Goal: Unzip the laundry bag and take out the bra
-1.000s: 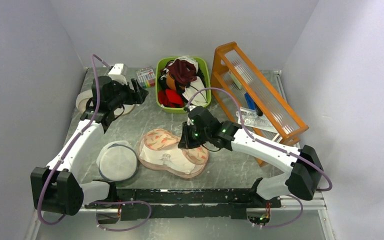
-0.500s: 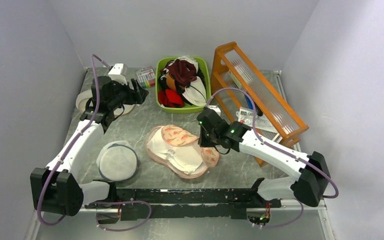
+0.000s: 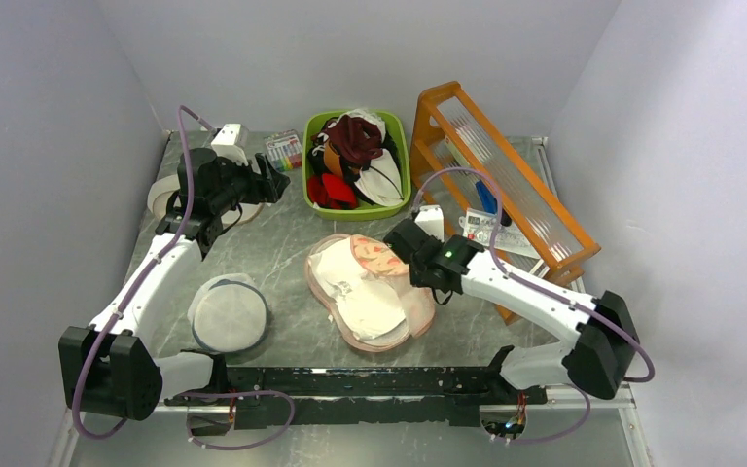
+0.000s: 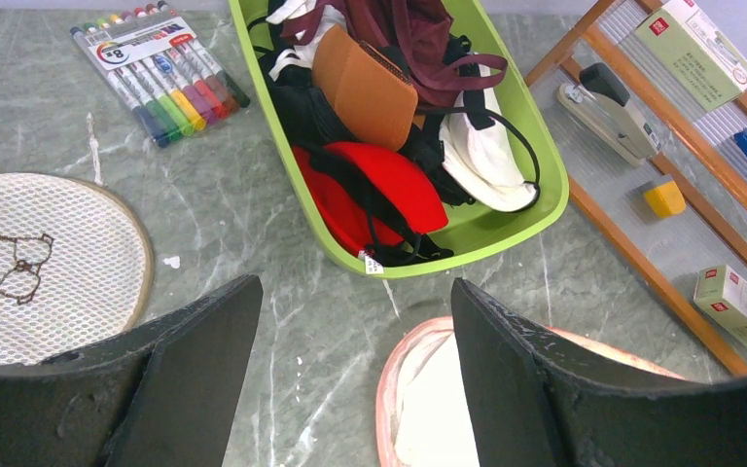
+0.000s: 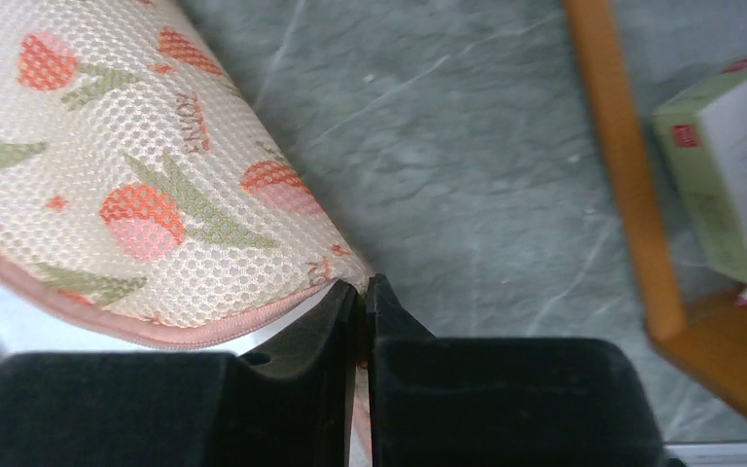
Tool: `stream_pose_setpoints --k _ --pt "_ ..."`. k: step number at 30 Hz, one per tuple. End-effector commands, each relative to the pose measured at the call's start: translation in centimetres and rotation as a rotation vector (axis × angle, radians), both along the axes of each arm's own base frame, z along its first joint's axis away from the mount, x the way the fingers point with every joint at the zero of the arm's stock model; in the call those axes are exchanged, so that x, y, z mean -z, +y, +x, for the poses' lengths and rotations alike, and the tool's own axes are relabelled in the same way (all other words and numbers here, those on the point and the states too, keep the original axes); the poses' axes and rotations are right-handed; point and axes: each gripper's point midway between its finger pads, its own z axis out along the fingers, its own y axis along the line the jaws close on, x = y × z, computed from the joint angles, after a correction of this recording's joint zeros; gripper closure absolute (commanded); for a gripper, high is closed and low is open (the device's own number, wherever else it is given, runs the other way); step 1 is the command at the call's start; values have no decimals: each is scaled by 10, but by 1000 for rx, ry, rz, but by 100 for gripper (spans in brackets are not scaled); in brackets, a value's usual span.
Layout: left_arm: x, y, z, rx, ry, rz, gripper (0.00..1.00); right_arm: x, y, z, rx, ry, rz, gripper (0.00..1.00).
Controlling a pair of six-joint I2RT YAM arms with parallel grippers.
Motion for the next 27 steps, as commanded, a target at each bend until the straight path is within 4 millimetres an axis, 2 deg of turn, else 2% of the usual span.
stream_pose_setpoints --k 1,7,9,15,21,27 --pt "-17 -5 2 23 -41 -13 18 -14 -36 26 93 -126 -222 91" --pt "-17 -4 2 17 -42 -4 18 -18 -49 45 143 -218 -344 76" --pt "-16 -4 2 17 -41 -3 18 -15 -55 52 160 -238 -389 66" --pt "-16 -5 3 16 -39 1 18 -4 -64 62 175 -222 -493 45" --pt "-17 -4 2 17 -44 3 18 -4 -42 62 85 -197 -422 19" --pt "-17 -7 2 27 -42 -5 18 -23 -2 45 -67 -213 -313 6"
